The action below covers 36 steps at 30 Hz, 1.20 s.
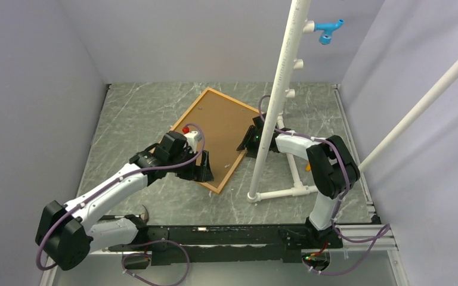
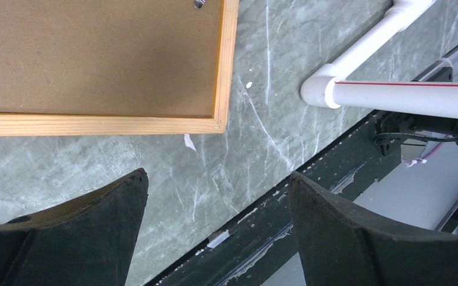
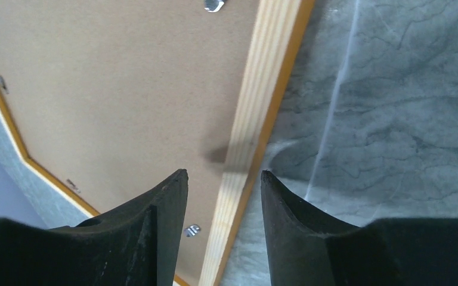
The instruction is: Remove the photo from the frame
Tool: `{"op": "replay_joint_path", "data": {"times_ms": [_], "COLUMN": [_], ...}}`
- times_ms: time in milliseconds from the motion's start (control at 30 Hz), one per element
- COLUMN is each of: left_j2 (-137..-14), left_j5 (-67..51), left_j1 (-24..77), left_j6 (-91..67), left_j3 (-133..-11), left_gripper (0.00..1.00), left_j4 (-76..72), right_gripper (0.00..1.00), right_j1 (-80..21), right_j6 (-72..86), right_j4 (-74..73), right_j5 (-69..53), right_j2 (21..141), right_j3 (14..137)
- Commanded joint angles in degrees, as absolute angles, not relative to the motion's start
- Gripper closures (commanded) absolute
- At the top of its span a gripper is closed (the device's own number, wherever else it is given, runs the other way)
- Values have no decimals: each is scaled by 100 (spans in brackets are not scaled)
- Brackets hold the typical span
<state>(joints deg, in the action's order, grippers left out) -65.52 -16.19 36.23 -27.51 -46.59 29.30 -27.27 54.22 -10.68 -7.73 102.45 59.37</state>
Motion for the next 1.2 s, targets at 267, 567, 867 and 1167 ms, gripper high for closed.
{"op": "replay_joint_path", "data": {"times_ms": [267, 567, 867, 1167], "left_j2": [-5726, -5628, -5631, -5732], "left_j5": [-1431, -1356, -1169, -1073], "left_j1": [3727, 3735, 3744, 3740], "left_j6": [-2861, -2881, -2900, -2727], "left_j3": [-4499, -4455, -4479, -4306], "left_gripper": [11, 10, 9, 9], "left_j4": [3099, 3150, 3177, 3005], "right_gripper": [56, 87, 100, 100], "right_j1": [-2874, -2959, -2975, -3028], "right_j6": [5781, 5676, 5607, 5695], "right_j4": [-1257, -1501, -1078, -1130], "right_j5": [-215, -12, -414, -638], "right_j2": [10655, 10739, 10595, 10248], "right_j3": [6090, 6202, 6020, 6290]}}
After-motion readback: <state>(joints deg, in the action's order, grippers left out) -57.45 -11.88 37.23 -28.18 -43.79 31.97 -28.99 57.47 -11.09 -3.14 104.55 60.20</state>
